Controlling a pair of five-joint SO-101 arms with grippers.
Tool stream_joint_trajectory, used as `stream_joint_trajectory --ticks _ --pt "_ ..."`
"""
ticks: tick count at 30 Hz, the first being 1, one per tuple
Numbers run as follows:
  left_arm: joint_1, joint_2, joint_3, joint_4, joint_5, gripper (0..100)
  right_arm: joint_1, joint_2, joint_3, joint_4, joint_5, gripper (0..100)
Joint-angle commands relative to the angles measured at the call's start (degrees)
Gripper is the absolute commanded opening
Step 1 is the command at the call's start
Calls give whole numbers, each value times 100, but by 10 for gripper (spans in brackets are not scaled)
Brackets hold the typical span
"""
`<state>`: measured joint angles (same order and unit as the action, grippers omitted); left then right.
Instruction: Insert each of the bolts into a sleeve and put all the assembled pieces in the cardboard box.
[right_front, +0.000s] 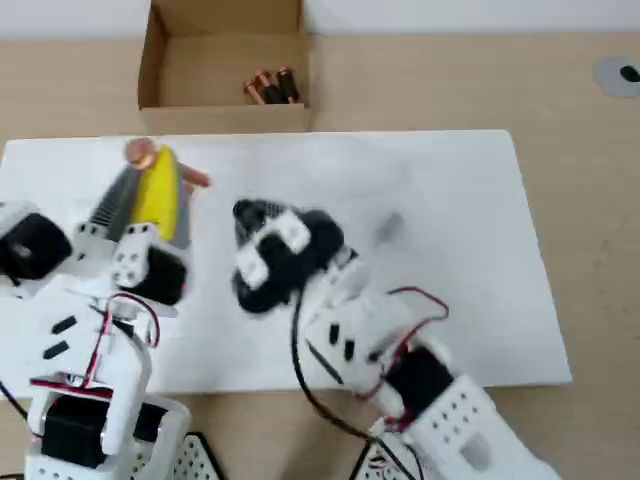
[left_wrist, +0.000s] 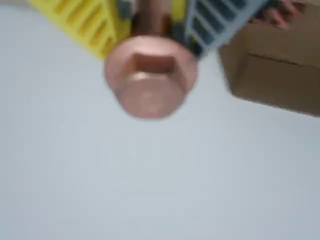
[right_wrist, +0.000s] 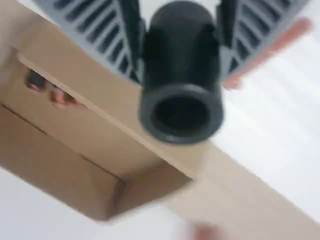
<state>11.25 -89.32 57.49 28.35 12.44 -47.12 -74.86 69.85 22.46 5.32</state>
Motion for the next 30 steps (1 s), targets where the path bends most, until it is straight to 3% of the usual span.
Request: stream_joint_trajectory --ticks 1,5,10,18,22,27,30 --pt "519 198 -299 -105 -448 6 -435 -743 154 79 -44 9" --pt "651 426 -211 -97 -774 6 -673 -1244 462 431 -536 9" --pt "642 453 -229 -44 -756 6 -391 -1648 725 492 -527 9" --pt "659 488 -1424 1653 -756 6 -215 -1745 892 563 -527 9" --pt "686 488 -1574 1881 -756 6 -233 -1710 901 563 -536 9" --pt "1477 462 -1600 2286 -756 6 -224 -1745 989 563 -527 9" --pt "1547 453 -1600 2295 -774 6 -207 -1745 1068 563 -527 9"
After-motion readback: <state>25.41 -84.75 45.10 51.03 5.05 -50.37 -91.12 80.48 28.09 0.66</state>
